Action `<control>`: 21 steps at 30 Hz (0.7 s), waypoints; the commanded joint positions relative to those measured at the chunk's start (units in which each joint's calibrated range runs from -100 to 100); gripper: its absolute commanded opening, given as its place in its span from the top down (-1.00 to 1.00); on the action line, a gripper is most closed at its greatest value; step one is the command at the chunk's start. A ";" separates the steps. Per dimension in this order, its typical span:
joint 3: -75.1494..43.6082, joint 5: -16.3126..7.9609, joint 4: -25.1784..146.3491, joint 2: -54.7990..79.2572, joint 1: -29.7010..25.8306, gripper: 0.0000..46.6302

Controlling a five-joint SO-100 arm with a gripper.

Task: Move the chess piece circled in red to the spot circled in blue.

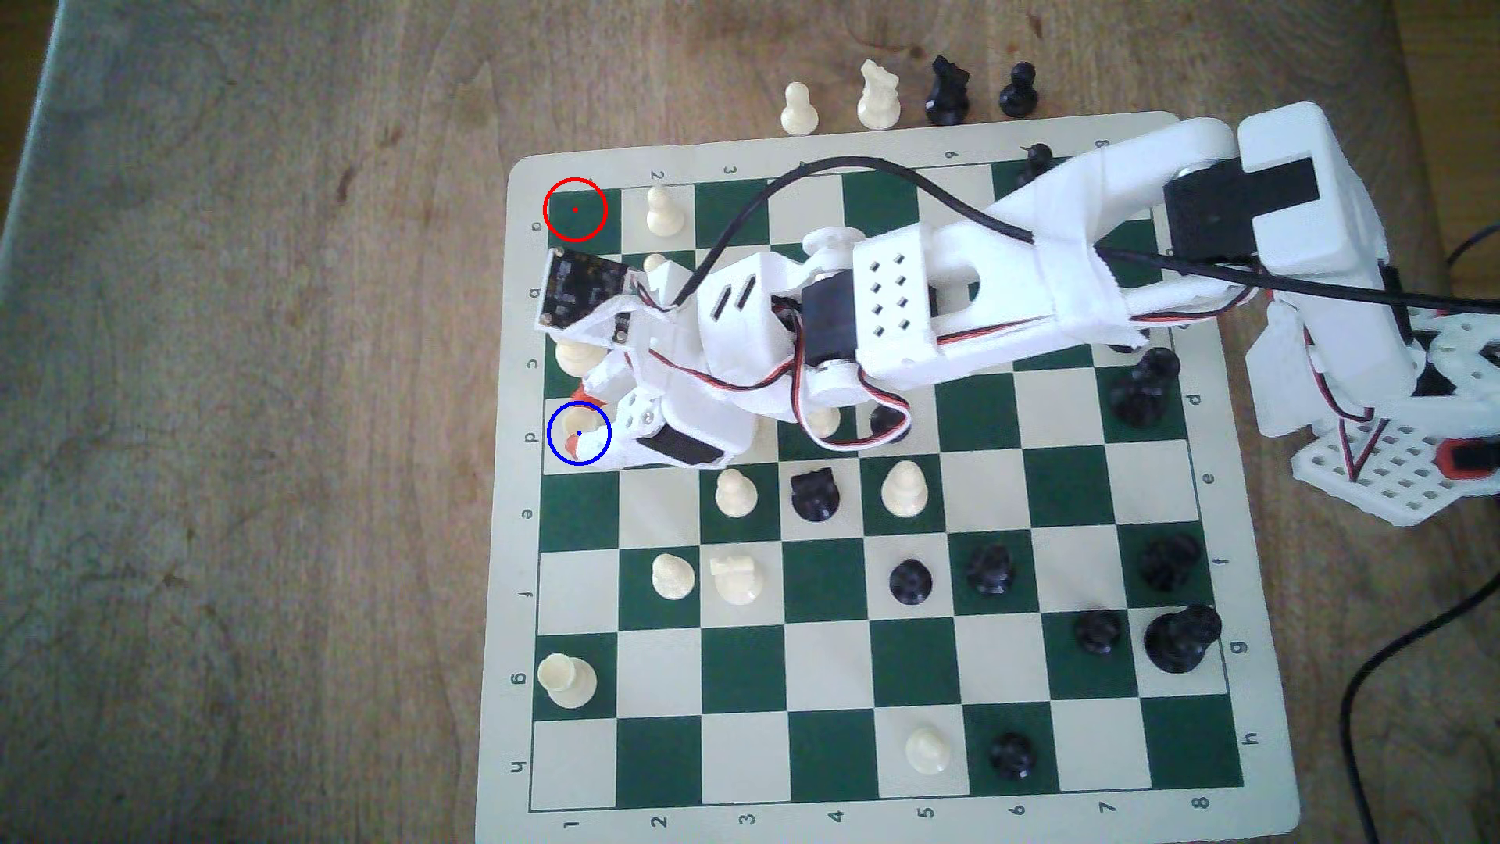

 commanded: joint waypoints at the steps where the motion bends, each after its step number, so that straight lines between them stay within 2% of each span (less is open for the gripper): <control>1: -6.55 0.59 -1.67 -1.69 1.05 0.99; 21: -7.09 0.78 -1.67 -0.50 1.20 0.98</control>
